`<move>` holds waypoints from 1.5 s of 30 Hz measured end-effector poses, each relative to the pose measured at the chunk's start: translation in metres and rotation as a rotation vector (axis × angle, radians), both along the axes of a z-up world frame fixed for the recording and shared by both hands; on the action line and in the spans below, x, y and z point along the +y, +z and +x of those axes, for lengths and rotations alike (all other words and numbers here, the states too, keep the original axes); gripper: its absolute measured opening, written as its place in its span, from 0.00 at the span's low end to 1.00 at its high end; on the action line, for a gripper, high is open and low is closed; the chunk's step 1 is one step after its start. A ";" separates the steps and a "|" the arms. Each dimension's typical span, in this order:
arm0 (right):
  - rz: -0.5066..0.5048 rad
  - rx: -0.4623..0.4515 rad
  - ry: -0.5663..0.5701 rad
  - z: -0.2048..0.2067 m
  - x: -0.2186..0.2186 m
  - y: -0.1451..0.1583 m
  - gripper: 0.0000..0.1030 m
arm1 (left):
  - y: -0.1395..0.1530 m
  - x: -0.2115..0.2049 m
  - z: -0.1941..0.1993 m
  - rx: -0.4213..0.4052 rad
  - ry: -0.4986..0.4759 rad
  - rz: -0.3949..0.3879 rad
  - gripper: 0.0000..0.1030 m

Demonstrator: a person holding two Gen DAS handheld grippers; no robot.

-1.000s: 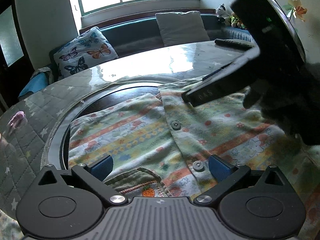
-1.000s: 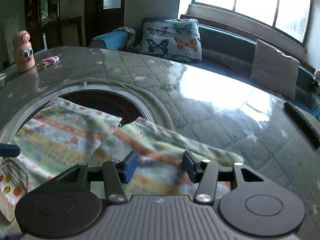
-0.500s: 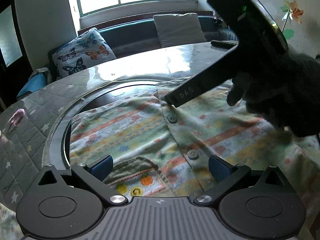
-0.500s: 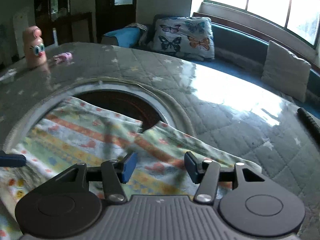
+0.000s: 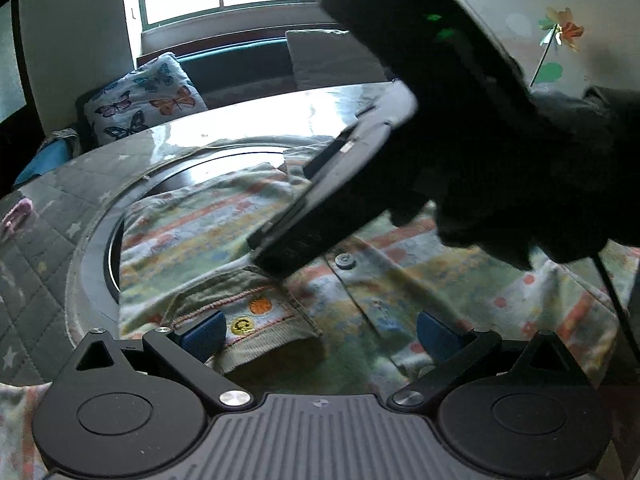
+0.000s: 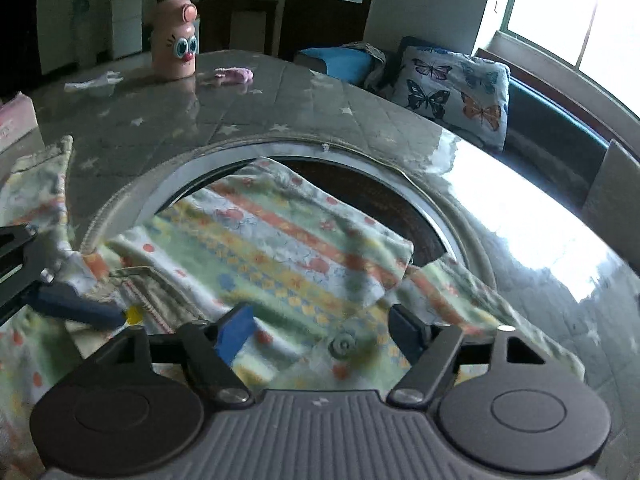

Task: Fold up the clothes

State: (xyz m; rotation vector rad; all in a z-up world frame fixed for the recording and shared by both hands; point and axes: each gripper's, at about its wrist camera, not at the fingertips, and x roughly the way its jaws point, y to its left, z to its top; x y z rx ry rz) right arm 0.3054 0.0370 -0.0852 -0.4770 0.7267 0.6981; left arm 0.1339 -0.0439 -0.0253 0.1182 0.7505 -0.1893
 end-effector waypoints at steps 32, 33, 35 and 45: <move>0.078 0.051 0.040 0.063 0.087 -0.012 0.81 | -0.006 0.003 -0.003 -0.021 0.002 -0.041 1.00; 0.082 0.049 0.024 0.068 0.088 -0.012 0.81 | -0.006 0.003 -0.003 -0.021 0.002 -0.041 1.00; 0.088 0.045 -0.008 0.077 0.090 -0.013 0.81 | -0.006 0.003 -0.003 -0.022 0.002 -0.042 1.00; 0.061 0.033 -0.048 0.083 0.055 0.010 0.79 | -0.005 0.004 -0.004 -0.023 0.002 -0.044 1.00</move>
